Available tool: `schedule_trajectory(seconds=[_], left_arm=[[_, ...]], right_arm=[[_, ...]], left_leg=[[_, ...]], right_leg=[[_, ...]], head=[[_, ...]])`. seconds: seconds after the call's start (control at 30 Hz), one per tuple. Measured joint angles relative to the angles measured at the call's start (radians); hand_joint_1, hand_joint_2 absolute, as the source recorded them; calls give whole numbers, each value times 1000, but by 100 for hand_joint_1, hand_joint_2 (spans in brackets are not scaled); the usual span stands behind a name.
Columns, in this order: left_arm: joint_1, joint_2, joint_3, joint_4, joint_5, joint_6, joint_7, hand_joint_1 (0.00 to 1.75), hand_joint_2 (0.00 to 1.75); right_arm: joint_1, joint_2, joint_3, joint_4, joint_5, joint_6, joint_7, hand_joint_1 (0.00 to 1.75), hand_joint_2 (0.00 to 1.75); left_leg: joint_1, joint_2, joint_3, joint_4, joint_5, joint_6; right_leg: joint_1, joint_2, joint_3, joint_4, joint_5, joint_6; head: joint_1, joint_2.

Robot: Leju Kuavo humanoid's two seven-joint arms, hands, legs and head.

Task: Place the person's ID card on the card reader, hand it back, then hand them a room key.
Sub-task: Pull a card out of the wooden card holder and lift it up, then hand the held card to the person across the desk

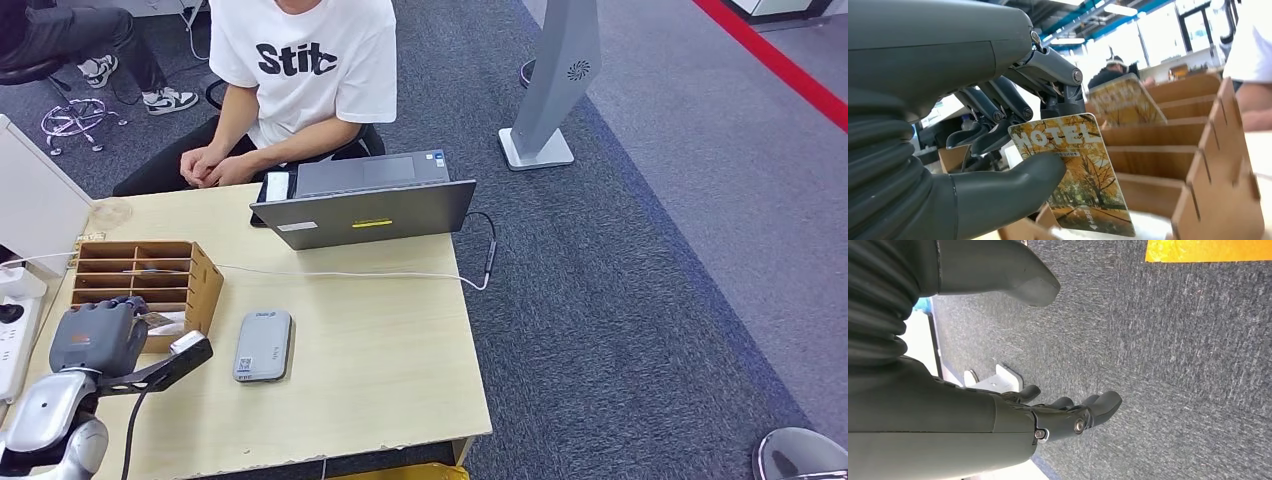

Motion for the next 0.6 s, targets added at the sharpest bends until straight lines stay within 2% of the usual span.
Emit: schedule_trajectory(seconds=[0.2,0.43,0.6], left_arm=[[-3,4,10,-103,48,76,-19,175,175],[-13,2,73,-268,128,169,-60,175,175],[-34,2,119,-306,113,186,-64,175,175]], right_arm=[[0,0,-15,0,6,-4,-2,0,175],[0,0,-23,0,27,-16,-8,0,175],[0,0,-23,0,41,-16,-13,0,175]], left_leg=[[0,0,0,0,0,0],[0,0,0,0,0,0],[0,0,0,0,0,0]], right_leg=[[0,0,0,0,0,0],[0,0,0,0,0,0],[0,0,0,0,0,0]], head=[[0,0],[0,0],[0,0]])
